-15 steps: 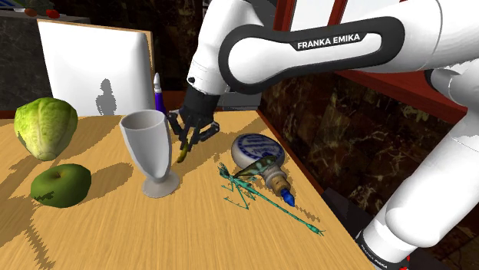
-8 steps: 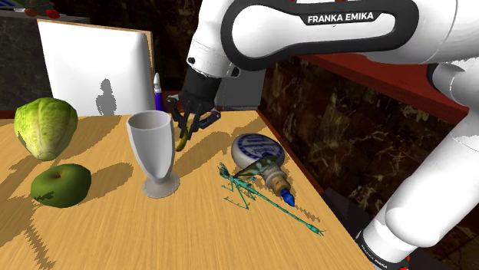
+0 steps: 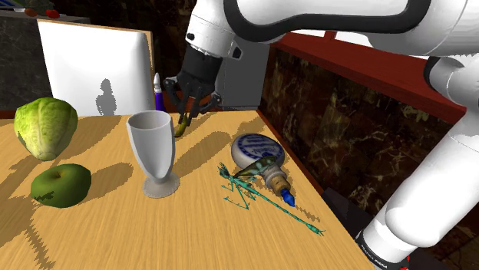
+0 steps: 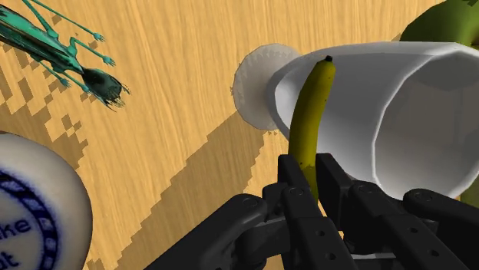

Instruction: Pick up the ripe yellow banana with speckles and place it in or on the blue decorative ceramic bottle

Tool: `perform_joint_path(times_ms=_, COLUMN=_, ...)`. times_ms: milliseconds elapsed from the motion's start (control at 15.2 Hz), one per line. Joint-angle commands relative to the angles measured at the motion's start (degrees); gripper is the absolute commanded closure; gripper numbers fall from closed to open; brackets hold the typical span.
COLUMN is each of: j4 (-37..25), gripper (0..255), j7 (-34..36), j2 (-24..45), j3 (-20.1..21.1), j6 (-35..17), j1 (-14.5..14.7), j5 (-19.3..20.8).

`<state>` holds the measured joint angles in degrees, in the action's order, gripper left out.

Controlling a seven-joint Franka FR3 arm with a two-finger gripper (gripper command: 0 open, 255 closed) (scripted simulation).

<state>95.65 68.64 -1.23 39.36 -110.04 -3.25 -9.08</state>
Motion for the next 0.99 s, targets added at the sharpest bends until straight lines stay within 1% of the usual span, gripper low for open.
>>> perform_joint_path(times_ms=0, j4=-2.0, gripper=255, j7=0.5, j2=0.4, j3=0.1, j6=1.6, j1=0.1, j5=0.4)
perform_joint_path(times_ms=264, j4=-5.7, gripper=255, j7=1.3, j2=1.3, j3=0.3, j6=4.6, j1=0.2, j5=1.2)
perform_joint_path(times_ms=396, j4=-1.5, gripper=255, j7=-2.8, j2=-3.4, j3=-1.8, j6=4.7, j1=-1.6, j5=-2.8)
perform_joint_path(times_ms=594, j4=3.9, gripper=255, j7=-8.7, j2=-9.7, j3=-5.5, j6=5.7, j1=-3.1, j5=-7.4)
perform_joint_path(times_ms=726, j4=7.1, gripper=255, j7=-12.2, j2=-13.3, j3=-8.2, j6=6.5, j1=-3.7, j5=-9.6)
perform_joint_path(times_ms=924, j4=11.3, gripper=255, j7=-17.1, j2=-17.9, j3=-12.2, j6=8.1, j1=-4.3, j5=-11.9)
